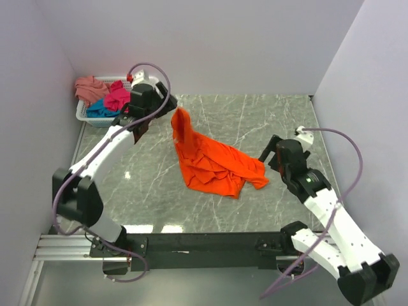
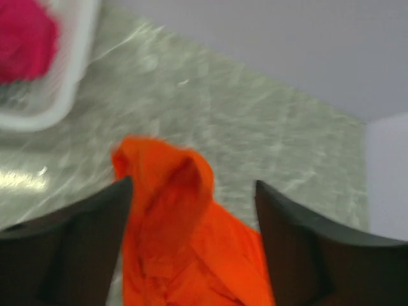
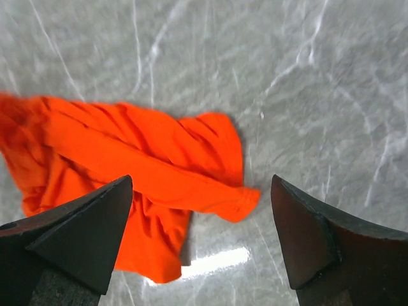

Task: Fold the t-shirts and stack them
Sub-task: Move the tshirt to the center of the board, then flatten the tshirt out

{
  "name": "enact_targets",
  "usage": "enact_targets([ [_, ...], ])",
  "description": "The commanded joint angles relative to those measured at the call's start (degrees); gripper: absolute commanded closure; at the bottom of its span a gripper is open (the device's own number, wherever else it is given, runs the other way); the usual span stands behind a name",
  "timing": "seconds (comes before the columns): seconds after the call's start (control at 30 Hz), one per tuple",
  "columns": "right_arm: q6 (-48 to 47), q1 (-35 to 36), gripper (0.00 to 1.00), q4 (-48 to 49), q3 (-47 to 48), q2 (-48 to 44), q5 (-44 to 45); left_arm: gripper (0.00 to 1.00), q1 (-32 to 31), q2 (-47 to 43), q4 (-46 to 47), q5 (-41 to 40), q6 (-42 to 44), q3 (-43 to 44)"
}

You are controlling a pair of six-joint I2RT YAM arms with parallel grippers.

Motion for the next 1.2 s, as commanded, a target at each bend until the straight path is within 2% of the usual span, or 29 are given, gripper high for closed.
enact_targets([
  [0.0,0.3,-0.3,0.05,-0.4,3.0,3.9,-3.3,0.12,2.4,0.6,-7.8,-3.2,-3.0,4.3],
  [0.03,0.6,-0.3,0.05,-0.5,3.0,4.6,-4.3,0.01,2.4,0.6,-7.7,-2.7,-3.0,3.4],
  [0.27,4.3,-0.4,0.05,-4.8,2.4,10.3,-4.7,0.01,1.8,-0.3,-10.3,2.7,-5.1,-3.9],
  [0.43,6.4,-1.4,0.05,-5.6,0.0,11.8,-5.8,0.01,-1.6,0.4,-5.4,8.8,-5.3,-10.6],
  [0.53,6.5,-3.2,0.06,-2.3,-2.2,12.1,-10.1,0.01,-3.6,4.0,-5.8,11.6,-4.1,-9.2],
  [0.7,5.6,-7.7,0.07,4.3,-5.5,14.0,-17.2,0.01,-5.6,11.4,-7.8,10.6,-2.5,-5.8],
  [0.8,4.9,-9.3,0.09,6.4,-6.4,16.4,-20.8,0.07,-5.5,15.2,-10.6,8.2,-1.9,-3.1],
  [0.9,4.4,-10.3,0.1,8.5,-6.6,18.9,-22.5,0.17,-5.6,17.4,-11.2,7.9,-1.7,-2.3],
  [1.0,4.3,-10.8,0.1,10.9,-6.8,21.4,-24.4,0.41,-5.6,19.0,-10.9,7.9,-1.0,-1.6],
  [1.03,4.4,-10.8,0.11,11.4,-6.7,22.2,-24.7,0.54,-5.6,19.7,-11.1,7.8,-1.0,-1.2],
  [1.1,4.6,-10.8,0.18,11.3,-5.9,24.9,-25.1,0.69,-5.6,20.4,-12.0,6.1,-1.1,-0.5],
  [1.13,4.5,-10.7,0.19,11.2,-5.3,25.9,-25.1,0.95,-5.6,20.6,-12.4,5.8,-1.1,0.5],
  [1.17,4.5,-10.8,0.21,11.2,-5.3,27.3,-25.1,0.99,-5.6,20.8,-12.7,5.6,-1.1,0.8],
])
